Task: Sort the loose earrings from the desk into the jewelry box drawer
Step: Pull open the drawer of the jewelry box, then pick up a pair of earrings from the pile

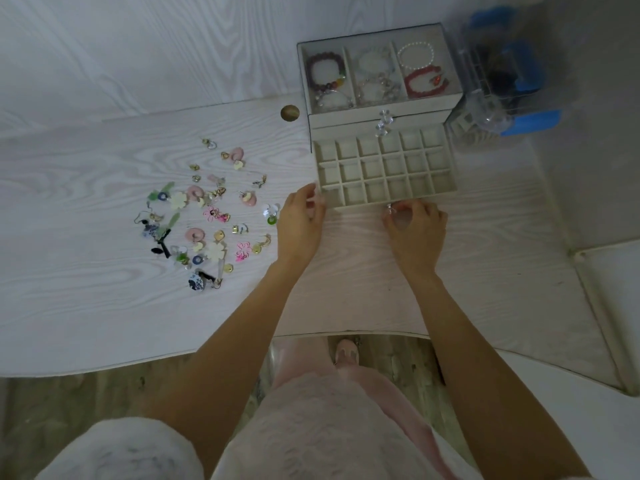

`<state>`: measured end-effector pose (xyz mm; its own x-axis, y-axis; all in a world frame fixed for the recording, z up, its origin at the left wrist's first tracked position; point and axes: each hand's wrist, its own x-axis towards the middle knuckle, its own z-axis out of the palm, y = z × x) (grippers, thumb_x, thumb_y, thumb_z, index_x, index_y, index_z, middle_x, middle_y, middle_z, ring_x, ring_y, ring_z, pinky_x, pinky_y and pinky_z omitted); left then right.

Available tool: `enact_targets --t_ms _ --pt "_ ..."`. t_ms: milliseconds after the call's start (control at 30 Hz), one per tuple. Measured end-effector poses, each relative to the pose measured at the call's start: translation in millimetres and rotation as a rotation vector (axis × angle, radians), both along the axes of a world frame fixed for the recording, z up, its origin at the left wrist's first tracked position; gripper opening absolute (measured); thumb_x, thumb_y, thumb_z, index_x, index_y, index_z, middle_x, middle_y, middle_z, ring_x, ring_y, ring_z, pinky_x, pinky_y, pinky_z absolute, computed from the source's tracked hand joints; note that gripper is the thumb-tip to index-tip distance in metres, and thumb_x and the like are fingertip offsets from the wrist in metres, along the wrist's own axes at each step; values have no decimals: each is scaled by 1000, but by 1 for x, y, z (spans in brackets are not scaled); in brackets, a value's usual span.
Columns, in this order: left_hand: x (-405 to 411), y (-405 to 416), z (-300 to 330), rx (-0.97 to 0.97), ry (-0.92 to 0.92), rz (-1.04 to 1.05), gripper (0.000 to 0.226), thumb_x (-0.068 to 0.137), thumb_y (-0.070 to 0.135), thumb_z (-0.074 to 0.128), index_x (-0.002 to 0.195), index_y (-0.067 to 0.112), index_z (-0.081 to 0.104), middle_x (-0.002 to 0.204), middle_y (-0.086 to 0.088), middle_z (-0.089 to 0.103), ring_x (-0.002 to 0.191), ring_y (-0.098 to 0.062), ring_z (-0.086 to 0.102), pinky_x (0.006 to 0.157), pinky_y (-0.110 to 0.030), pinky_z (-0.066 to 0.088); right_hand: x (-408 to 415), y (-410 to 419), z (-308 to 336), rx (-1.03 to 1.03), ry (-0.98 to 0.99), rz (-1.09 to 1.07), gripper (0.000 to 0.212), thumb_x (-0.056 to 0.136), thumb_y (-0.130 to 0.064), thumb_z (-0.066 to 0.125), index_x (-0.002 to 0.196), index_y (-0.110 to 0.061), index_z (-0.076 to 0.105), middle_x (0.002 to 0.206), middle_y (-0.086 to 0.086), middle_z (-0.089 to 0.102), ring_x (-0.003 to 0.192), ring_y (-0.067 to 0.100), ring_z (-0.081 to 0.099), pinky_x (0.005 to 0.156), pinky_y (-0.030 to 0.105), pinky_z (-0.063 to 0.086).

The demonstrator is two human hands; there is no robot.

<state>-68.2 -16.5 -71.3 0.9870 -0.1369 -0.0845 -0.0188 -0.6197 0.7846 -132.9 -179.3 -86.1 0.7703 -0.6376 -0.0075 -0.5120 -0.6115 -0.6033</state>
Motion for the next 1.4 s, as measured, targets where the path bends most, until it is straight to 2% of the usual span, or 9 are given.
enact_targets --t_ms 133,267,400,533,633,800,967,1167,1400 --pt "-28 46 25 -25 -75 -108 29 93 16 52 122 14 57 115 -2 63 102 -11 59 84 -25 50 -22 12 19 75 -22 123 21 81 -16 66 101 -10 59 103 9 57 96 26 49 82 33 39" --pt "-63 121 30 159 -152 -157 30 89 19 51 117 17 60 101 5 69 92 -10 61 79 -28 49 -38 44 29 170 21 482 15 83 -9 62 98 -15 61 97 1 58 83 16 54 73 30 46" --pt "-76 177 25 163 -51 134 25 89 16 58 114 18 63 101 7 69 87 -8 62 78 -28 51 -13 88 24 179 25 719 25 85 -7 60 109 -15 61 107 2 56 84 12 54 74 30 49" --pt "-51 203 27 -152 46 465 24 89 15 59 112 18 63 96 9 67 83 11 60 74 -5 45 34 122 16 88 2 758 31 86 -8 58 117 -14 57 115 7 52 89 20 56 76 34 50" --pt "-19 217 23 -172 20 524 27 87 12 59 114 16 61 103 4 66 84 10 59 71 -1 43 58 134 7 17 53 736 32 87 -9 59 119 -11 55 122 11 48 105 27 51 83 38 49" --pt "35 239 3 60 19 404 34 86 19 61 120 16 58 118 -3 60 102 -15 59 85 -27 49 79 151 -1 48 58 774 27 85 -2 61 111 -9 62 115 9 50 99 28 54 87 37 49" --pt "68 241 -3 232 19 223 44 82 16 62 125 17 54 125 -9 53 111 -25 52 89 -33 43 86 159 -3 46 28 775 21 84 1 61 104 -4 65 111 9 54 94 27 56 86 34 49" --pt "50 243 -15 399 -35 105 49 85 15 59 132 17 46 119 -11 56 107 -31 47 80 -40 45 84 156 -6 37 -51 834 21 82 6 58 99 -3 67 103 10 59 88 26 56 80 37 51" --pt "21 243 0 311 -171 151 31 84 13 63 115 12 60 115 -7 61 104 -25 53 81 -22 36 80 156 -6 0 -45 860 41 77 15 53 110 -5 63 110 13 57 98 28 53 81 28 43"
